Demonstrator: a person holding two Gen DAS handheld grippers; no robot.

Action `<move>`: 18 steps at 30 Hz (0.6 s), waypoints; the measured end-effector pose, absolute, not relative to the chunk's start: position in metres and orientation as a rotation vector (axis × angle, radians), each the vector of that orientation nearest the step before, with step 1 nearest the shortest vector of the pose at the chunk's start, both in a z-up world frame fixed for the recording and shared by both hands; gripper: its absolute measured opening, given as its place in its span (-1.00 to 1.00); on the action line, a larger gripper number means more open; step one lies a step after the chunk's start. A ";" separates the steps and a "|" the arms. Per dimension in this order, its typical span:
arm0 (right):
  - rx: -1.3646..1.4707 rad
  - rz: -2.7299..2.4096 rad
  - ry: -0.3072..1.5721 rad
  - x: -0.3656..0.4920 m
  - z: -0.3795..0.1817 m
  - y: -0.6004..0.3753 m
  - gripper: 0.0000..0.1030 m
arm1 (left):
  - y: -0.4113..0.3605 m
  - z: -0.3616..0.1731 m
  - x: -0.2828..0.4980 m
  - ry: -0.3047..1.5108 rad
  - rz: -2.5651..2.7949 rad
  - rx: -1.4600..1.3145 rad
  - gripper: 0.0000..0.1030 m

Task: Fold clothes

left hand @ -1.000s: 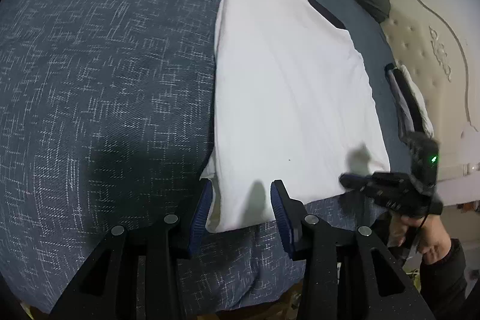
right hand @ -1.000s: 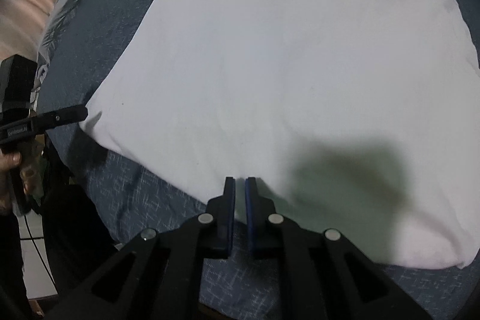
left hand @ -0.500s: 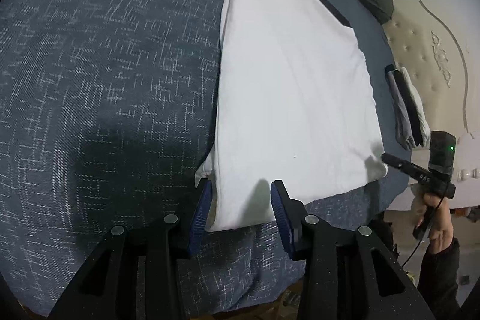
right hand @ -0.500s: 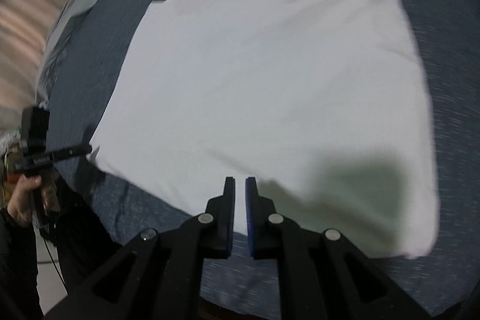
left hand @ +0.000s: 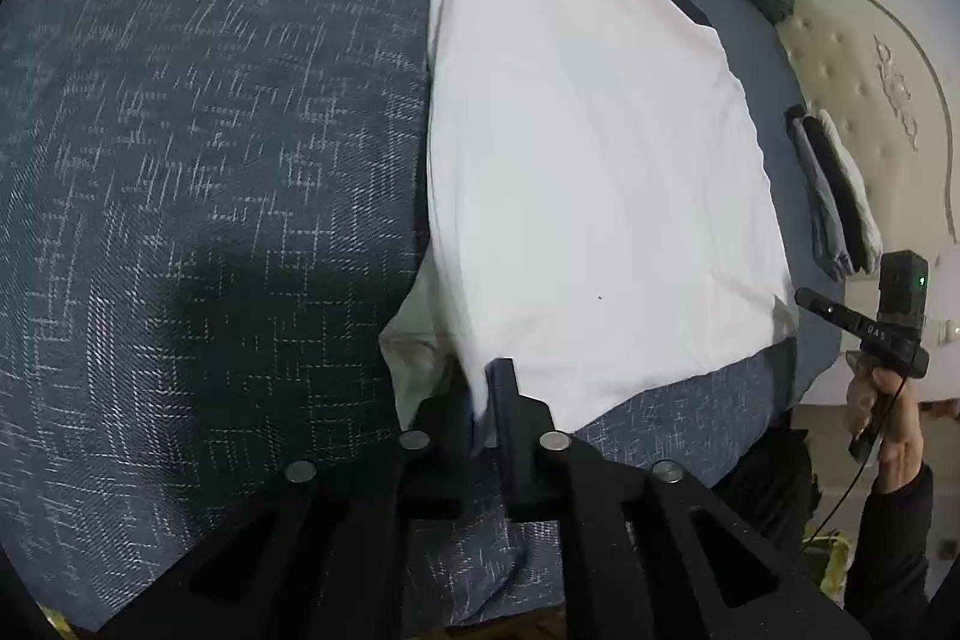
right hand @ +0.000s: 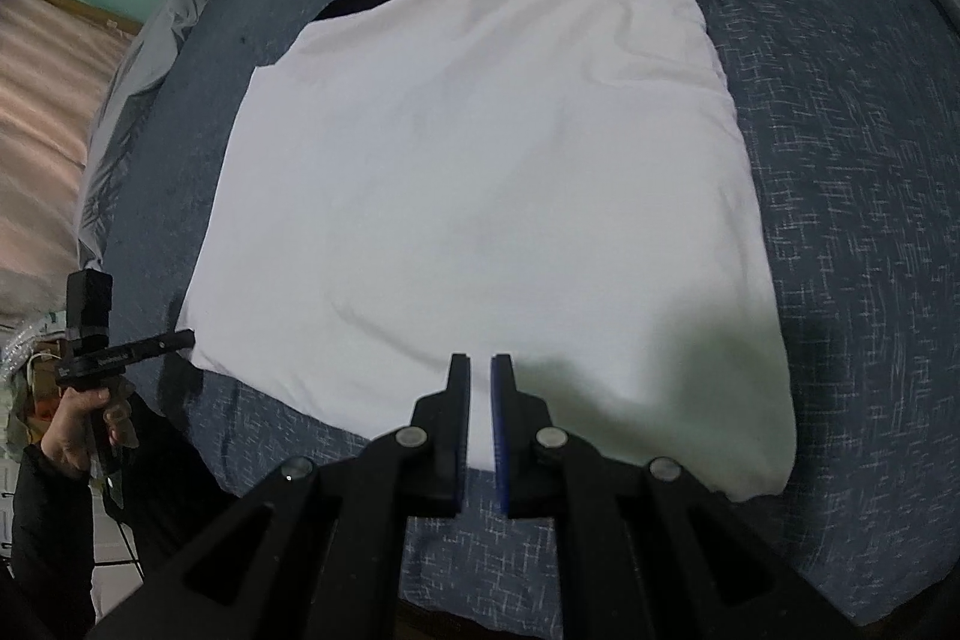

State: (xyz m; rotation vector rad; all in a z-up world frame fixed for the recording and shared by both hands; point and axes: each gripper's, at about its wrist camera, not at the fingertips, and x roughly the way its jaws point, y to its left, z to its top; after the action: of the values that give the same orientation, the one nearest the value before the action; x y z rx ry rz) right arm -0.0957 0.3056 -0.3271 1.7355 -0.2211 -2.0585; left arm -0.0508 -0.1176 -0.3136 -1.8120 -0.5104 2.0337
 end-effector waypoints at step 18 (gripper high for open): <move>1.661 -2.108 -0.353 -0.098 -0.309 0.359 -0.88 | -0.057 -0.252 -0.076 -0.335 2.090 -1.765 -0.96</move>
State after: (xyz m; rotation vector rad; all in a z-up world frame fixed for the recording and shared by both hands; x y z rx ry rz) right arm -0.0981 0.3586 -0.3090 1.6609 -0.3530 -2.1083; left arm -0.0764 -0.0568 -0.2515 -1.7649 -0.3351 2.0902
